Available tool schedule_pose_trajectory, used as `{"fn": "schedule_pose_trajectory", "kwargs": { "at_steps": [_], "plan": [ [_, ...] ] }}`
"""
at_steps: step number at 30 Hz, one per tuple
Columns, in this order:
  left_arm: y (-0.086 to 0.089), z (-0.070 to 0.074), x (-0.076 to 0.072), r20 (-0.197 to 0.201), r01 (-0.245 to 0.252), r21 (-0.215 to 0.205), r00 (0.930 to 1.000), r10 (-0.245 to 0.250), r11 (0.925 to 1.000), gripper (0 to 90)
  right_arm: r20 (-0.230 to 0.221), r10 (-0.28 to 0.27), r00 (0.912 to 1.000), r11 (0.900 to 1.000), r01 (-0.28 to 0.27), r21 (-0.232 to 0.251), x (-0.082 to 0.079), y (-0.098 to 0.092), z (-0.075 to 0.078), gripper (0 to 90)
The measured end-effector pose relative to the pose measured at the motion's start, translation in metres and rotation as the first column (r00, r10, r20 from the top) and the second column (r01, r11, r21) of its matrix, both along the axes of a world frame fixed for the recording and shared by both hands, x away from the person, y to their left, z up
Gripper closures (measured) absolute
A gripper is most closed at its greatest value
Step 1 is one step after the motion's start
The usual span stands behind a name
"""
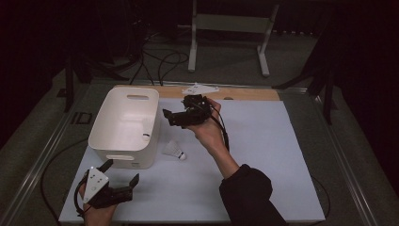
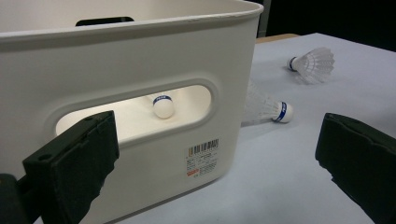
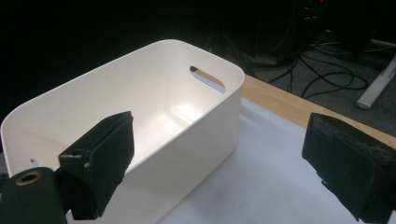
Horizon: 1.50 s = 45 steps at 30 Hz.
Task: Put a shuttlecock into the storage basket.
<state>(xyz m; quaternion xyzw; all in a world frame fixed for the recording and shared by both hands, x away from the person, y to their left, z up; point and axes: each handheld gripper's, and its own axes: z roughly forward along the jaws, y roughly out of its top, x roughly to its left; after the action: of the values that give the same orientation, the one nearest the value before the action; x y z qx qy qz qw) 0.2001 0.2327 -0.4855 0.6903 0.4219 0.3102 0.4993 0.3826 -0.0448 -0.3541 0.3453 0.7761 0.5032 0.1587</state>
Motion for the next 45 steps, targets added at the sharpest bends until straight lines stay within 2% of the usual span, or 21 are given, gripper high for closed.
{"fn": "schedule_pose_trajectory", "kwargs": {
  "at_steps": [18,45],
  "plan": [
    [0.000,0.000,0.000,-0.001,0.001,-0.001,1.0000,-0.001,1.0000,0.2,0.023,-0.027,0.9994,0.999,0.028,-0.043,-0.001,-0.018,-0.003,9.2],
    [0.000,0.000,-0.001,-0.001,0.000,0.000,1.0000,0.000,1.0000,0.2,0.023,-0.067,0.9975,0.992,0.069,-0.103,0.000,-0.043,-0.010,9.2]
  ]
}}
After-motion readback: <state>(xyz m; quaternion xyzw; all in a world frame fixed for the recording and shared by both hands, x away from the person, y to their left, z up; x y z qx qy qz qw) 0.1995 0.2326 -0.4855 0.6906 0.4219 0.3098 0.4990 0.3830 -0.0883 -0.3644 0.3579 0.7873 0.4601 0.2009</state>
